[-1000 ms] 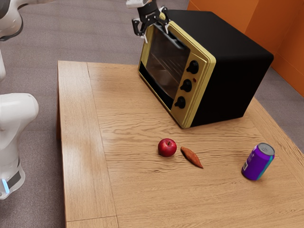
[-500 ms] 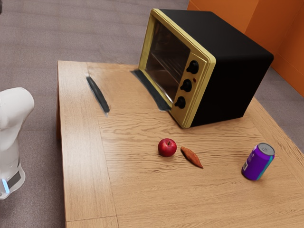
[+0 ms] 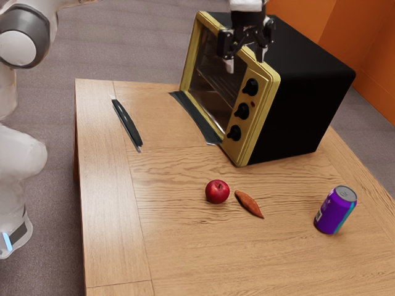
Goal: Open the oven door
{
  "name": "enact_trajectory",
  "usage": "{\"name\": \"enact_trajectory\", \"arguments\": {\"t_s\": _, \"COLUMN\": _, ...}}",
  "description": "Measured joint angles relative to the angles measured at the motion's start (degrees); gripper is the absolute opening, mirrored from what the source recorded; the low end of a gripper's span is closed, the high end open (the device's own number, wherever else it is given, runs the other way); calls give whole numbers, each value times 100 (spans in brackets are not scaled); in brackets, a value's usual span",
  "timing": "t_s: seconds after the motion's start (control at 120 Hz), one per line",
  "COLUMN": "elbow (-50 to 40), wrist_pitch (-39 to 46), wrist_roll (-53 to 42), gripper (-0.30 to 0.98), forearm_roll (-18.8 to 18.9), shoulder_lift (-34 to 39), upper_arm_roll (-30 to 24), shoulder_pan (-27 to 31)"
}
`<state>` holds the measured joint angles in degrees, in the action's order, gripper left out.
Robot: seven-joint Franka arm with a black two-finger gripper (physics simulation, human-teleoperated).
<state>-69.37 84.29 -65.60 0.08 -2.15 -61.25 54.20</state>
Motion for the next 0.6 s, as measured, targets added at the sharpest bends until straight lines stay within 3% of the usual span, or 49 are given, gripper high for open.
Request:
{"name": "enact_trajectory", "arguments": {"t_s": 0.042, "elbow": -8, "wrist_pitch": 57, "wrist_roll": 37, "gripper": 68, "forearm_roll": 85, "shoulder_lift": -198, "upper_arm_roll": 2219, "shoulder_pan": -2198}}
{"name": "enact_trajectory", "arguments": {"t_s": 0.075, "elbow": -8, "wrist_pitch": 92, "wrist_roll": 65, "gripper": 68, "forearm_roll": 85, "shoulder_lift": -408, "upper_arm_roll": 3787, "shoulder_pan": -3634}}
{"name": "enact_trajectory", "arguments": {"t_s": 0.117, "elbow": -12, "wrist_pitch": 127, "wrist_roll": 99, "gripper": 68, "forearm_roll": 50, "shoulder_lift": -596, "upper_arm_roll": 5096, "shoulder_pan": -4696}}
{"name": "enact_trajectory", "arguments": {"t_s": 0.158, "elbow": -14, "wrist_pitch": 156, "wrist_roll": 130, "gripper": 68, "forearm_roll": 29, "shoulder_lift": -680, "upper_arm_roll": 5777, "shoulder_pan": -5252}}
{"name": "enact_trajectory", "arguments": {"t_s": 0.3, "elbow": -15, "wrist_pitch": -12, "wrist_roll": 806, "gripper": 69, "forearm_roll": 6, "shoulder_lift": -702, "upper_arm_roll": 6532, "shoulder_pan": -5799}}
{"name": "enact_trajectory", "arguments": {"t_s": 0.383, "elbow": -24, "wrist_pitch": -164, "wrist_roll": 1374, "gripper": 69, "forearm_roll": 1, "shoulder_lift": -691, "upper_arm_roll": 6627, "shoulder_pan": -5794}}
{"name": "enact_trajectory", "arguments": {"t_s": 0.4, "elbow": -562, "wrist_pitch": -106, "wrist_roll": 1515, "gripper": 68, "forearm_roll": 0, "shoulder_lift": -450, "upper_arm_roll": 6494, "shoulder_pan": -5691}}
{"name": "enact_trajectory", "arguments": {"t_s": 0.6, "elbow": -57, "wrist_pitch": -389, "wrist_roll": 2726, "gripper": 68, "forearm_roll": -1, "shoulder_lift": -637, "upper_arm_roll": 6648, "shoulder_pan": -5740}}
